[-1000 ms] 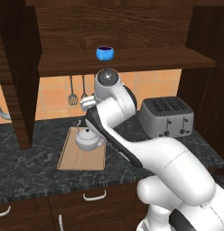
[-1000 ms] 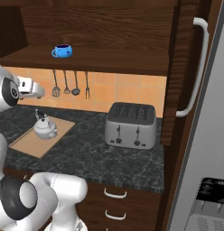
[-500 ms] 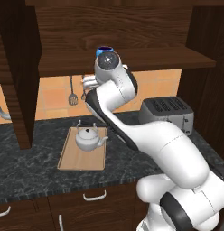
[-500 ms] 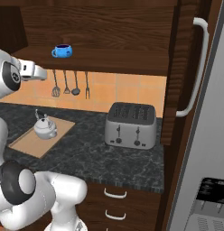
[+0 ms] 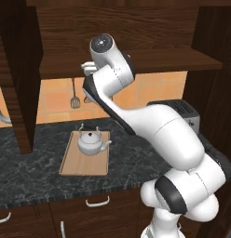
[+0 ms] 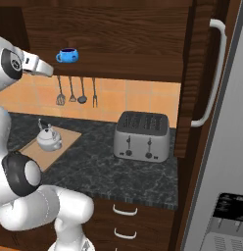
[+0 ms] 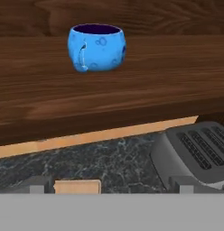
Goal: Pick the kettle from the counter and place it on the tray. Then pick the mug from the cabinet and place it on the tray. Then close the cabinet doors.
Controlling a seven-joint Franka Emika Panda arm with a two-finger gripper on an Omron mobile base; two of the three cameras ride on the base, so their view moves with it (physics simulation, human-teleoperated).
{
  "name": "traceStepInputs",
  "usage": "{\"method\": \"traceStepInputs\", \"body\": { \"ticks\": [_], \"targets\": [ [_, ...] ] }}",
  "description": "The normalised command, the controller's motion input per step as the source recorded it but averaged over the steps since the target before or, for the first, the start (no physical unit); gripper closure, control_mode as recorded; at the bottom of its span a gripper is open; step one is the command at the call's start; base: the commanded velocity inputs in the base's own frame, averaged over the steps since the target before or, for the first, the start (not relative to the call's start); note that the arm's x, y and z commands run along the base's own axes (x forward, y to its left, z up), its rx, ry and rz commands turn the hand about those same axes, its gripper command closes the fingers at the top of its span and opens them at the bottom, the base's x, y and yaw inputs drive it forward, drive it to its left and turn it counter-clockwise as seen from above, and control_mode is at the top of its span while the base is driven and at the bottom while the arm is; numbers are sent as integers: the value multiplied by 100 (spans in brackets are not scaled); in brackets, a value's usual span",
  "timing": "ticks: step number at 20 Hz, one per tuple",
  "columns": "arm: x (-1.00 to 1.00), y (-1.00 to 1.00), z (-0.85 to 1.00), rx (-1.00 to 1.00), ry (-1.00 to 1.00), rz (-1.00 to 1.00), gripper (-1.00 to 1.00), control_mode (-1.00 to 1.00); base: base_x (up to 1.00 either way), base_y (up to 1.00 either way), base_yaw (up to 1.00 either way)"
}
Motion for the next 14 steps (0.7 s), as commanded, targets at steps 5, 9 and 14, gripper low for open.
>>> {"method": "traceStepInputs", "body": {
  "ticks": [5, 9, 14],
  "targets": [
    [22, 0, 17, 11, -7, -2, -100, -100, 0, 0, 0],
    [8, 0, 35, 6, -16, -4, -100, -100, 0, 0, 0],
    [40, 0, 14, 2, -2, -4, -100, -100, 0, 0, 0]
  ]
}}
